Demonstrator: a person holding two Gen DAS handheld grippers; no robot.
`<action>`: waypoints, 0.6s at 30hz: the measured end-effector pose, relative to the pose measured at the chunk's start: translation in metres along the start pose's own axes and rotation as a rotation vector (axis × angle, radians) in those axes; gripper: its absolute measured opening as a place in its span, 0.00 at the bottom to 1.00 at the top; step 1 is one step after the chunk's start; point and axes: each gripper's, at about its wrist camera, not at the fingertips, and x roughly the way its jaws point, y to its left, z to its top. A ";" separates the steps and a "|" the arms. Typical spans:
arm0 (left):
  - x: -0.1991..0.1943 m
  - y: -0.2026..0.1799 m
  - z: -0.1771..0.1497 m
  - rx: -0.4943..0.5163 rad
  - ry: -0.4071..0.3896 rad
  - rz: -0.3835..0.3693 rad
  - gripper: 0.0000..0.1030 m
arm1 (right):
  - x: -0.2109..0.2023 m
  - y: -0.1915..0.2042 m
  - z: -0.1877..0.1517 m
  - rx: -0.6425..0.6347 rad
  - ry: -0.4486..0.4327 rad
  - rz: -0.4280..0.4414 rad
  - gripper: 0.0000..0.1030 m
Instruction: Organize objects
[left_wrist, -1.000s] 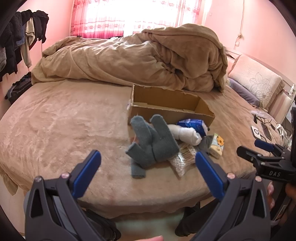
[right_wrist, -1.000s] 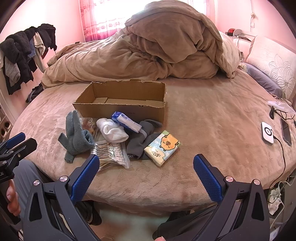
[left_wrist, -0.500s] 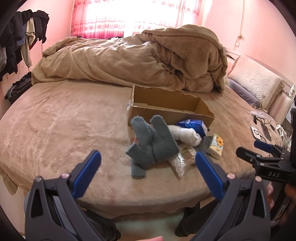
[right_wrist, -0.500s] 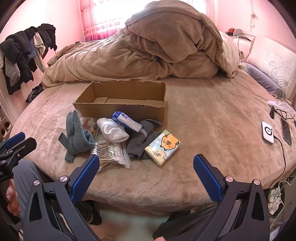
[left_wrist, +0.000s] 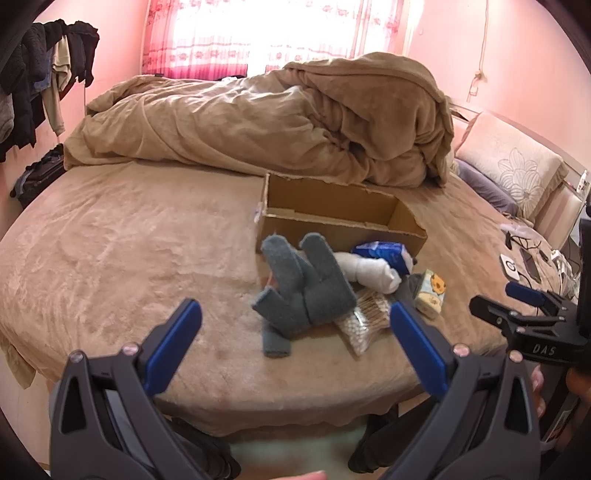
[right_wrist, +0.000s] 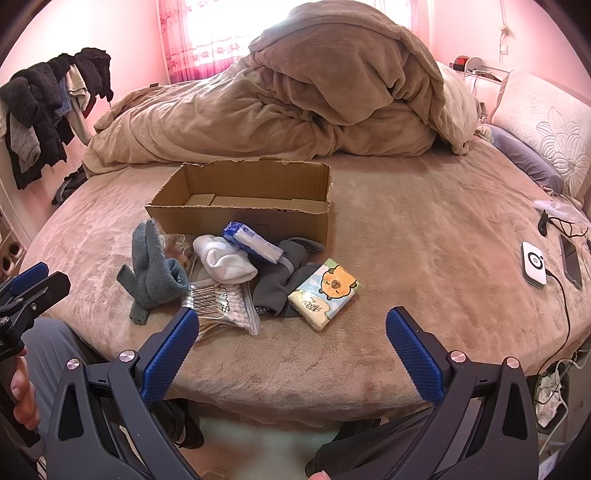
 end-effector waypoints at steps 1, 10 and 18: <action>0.000 0.000 0.000 0.000 -0.001 0.000 1.00 | 0.000 0.000 0.000 0.000 0.000 0.000 1.00; 0.002 0.000 0.001 -0.002 0.001 0.001 1.00 | 0.001 0.000 0.000 0.001 0.001 -0.001 1.00; 0.005 0.000 0.005 0.003 0.003 0.001 1.00 | 0.003 0.000 0.003 0.003 0.010 -0.004 1.00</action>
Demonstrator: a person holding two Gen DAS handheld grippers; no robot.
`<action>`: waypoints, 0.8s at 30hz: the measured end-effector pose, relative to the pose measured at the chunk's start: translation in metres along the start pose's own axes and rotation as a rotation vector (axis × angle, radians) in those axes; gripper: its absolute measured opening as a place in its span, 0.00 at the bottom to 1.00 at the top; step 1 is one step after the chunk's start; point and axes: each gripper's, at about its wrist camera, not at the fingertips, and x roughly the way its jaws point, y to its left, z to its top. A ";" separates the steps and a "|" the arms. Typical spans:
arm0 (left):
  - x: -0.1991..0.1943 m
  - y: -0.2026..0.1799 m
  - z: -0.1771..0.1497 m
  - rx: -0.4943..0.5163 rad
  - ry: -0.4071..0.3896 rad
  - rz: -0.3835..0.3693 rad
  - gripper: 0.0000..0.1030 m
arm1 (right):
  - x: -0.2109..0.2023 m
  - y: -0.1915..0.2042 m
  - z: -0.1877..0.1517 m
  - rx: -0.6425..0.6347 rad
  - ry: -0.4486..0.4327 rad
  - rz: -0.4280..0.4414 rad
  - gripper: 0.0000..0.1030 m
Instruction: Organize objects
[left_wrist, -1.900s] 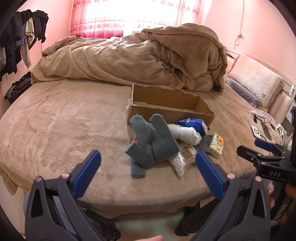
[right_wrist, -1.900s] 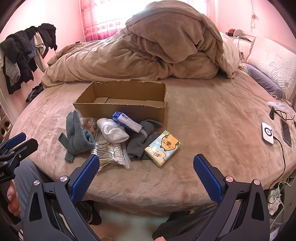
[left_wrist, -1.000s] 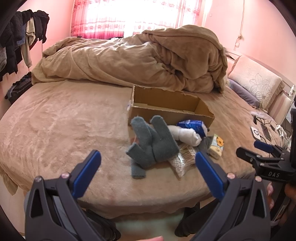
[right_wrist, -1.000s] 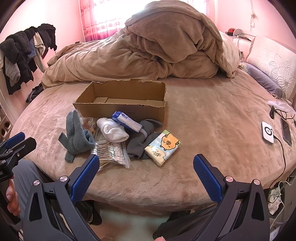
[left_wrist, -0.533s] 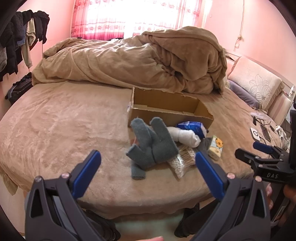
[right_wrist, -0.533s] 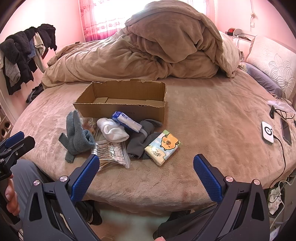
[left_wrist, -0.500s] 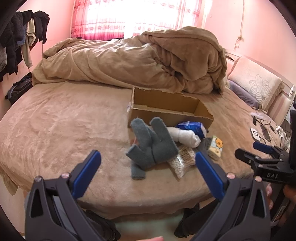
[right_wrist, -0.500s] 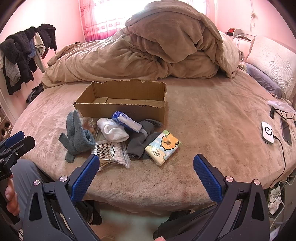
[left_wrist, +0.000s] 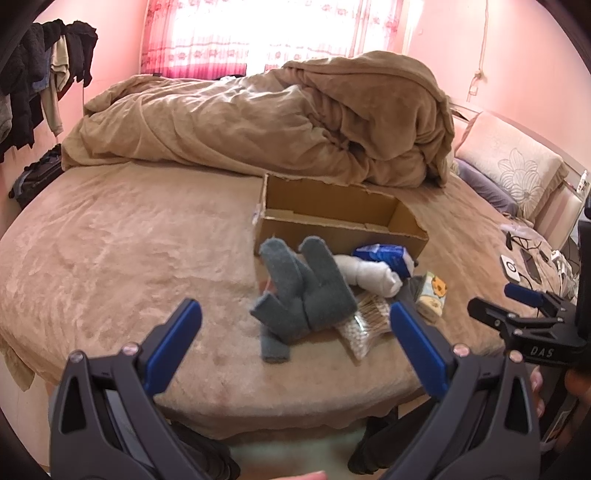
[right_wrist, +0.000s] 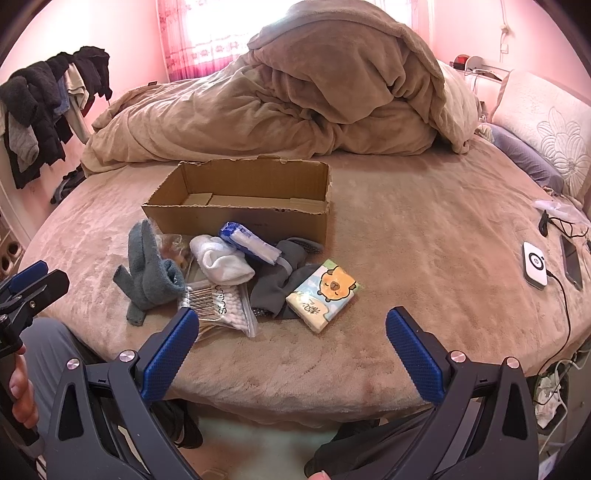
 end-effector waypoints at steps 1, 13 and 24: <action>0.001 0.000 0.000 0.002 0.000 0.003 1.00 | 0.000 0.000 0.000 -0.002 0.001 -0.001 1.00; 0.033 -0.001 0.003 0.019 0.038 0.002 1.00 | 0.013 -0.004 0.007 -0.008 0.015 -0.013 1.00; 0.099 0.001 0.000 0.034 0.126 -0.033 0.99 | 0.057 -0.023 0.009 -0.002 0.073 -0.030 1.00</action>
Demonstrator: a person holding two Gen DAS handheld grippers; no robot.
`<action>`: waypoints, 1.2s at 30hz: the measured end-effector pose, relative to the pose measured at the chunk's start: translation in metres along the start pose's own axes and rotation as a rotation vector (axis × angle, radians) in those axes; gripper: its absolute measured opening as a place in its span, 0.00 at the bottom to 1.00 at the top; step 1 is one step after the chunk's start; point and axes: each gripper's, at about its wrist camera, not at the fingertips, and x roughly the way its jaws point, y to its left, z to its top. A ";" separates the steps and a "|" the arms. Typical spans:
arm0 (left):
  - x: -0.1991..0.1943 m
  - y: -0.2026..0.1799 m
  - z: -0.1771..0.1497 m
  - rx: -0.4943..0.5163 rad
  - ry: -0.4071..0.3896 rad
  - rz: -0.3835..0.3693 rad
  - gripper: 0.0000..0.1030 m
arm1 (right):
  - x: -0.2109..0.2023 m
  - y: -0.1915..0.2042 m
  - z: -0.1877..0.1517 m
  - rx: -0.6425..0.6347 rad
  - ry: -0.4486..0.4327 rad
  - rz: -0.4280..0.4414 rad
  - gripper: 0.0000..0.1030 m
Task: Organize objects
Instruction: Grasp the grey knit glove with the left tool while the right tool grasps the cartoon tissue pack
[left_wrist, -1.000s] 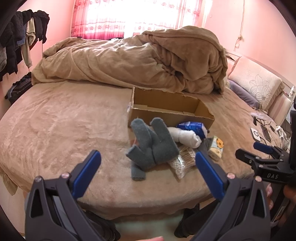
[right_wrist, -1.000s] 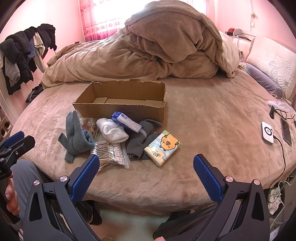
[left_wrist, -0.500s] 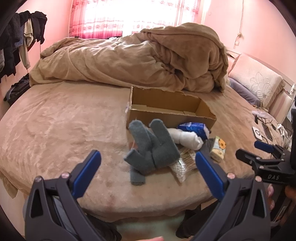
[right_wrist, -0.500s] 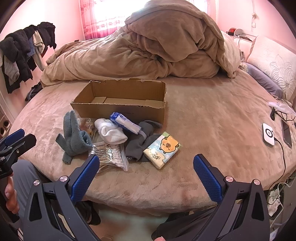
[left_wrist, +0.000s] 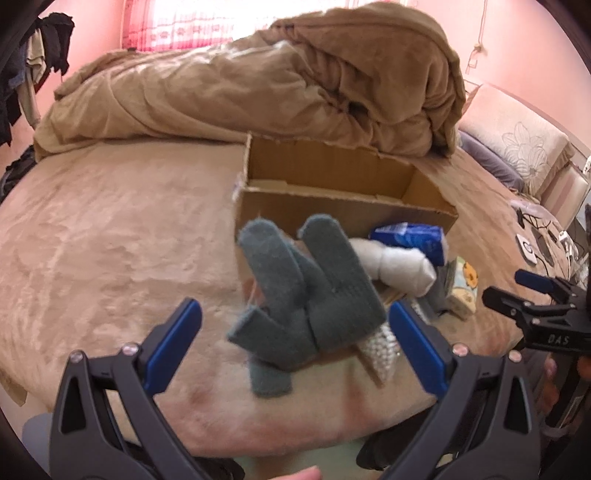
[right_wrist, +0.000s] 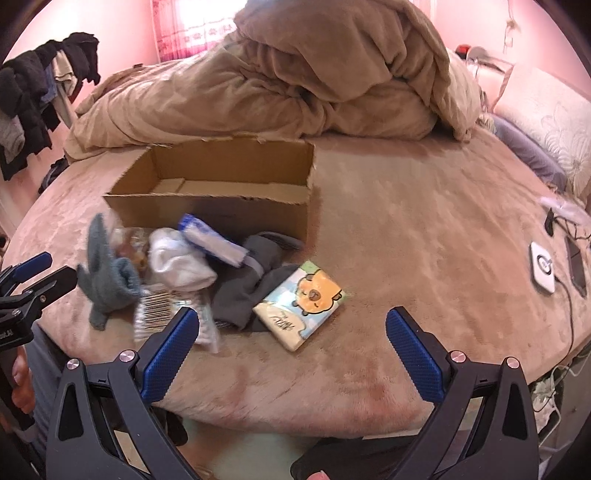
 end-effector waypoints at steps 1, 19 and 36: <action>0.009 0.000 -0.001 0.001 0.019 -0.002 0.99 | 0.008 -0.003 0.000 0.010 0.013 0.004 1.00; 0.029 -0.010 -0.018 0.012 0.052 -0.054 0.50 | 0.069 -0.023 -0.006 0.075 0.083 0.086 0.74; -0.006 -0.006 -0.015 -0.020 -0.013 -0.074 0.14 | 0.019 -0.030 -0.002 0.072 -0.012 0.075 0.70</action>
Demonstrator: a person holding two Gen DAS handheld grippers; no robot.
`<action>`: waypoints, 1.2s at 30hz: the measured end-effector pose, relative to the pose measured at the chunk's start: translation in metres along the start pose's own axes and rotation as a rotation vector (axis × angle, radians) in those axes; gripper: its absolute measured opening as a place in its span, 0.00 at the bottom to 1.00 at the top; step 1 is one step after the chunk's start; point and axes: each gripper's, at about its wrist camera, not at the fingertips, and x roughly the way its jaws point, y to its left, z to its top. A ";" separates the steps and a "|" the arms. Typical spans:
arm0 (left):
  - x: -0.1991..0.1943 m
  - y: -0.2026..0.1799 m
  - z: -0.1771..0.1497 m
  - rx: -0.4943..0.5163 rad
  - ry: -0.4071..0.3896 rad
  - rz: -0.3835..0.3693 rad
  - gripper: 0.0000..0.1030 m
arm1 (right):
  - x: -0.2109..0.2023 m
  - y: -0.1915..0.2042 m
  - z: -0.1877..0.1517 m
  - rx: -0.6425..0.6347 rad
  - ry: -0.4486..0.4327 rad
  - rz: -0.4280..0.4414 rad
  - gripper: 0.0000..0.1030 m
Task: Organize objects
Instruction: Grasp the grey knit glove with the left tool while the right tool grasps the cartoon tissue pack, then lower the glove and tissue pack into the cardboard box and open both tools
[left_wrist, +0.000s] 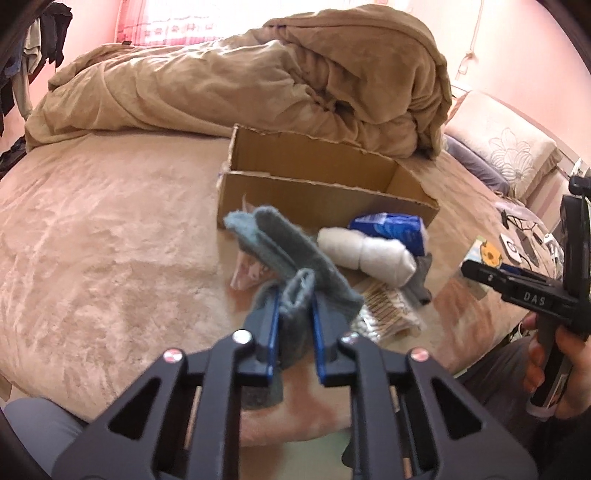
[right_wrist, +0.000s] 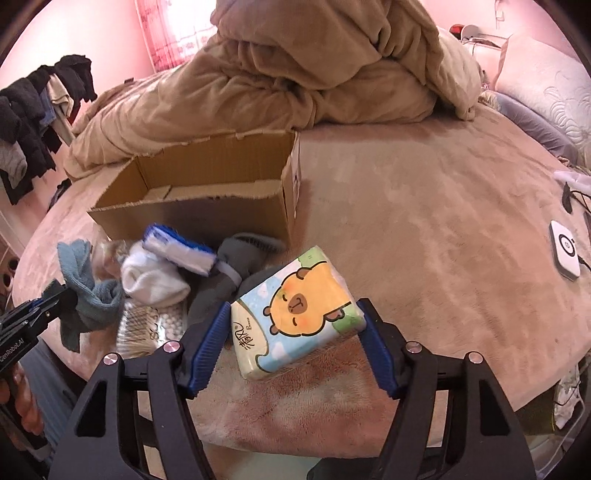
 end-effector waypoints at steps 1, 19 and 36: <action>-0.001 0.000 0.000 -0.001 0.000 -0.004 0.14 | -0.001 -0.001 0.001 0.000 -0.004 0.003 0.70; -0.060 -0.030 0.084 0.075 -0.209 -0.083 0.13 | -0.043 0.027 0.047 -0.075 -0.122 0.062 0.70; 0.090 -0.028 0.137 0.053 -0.071 -0.086 0.13 | 0.048 0.037 0.118 -0.178 -0.067 0.101 0.70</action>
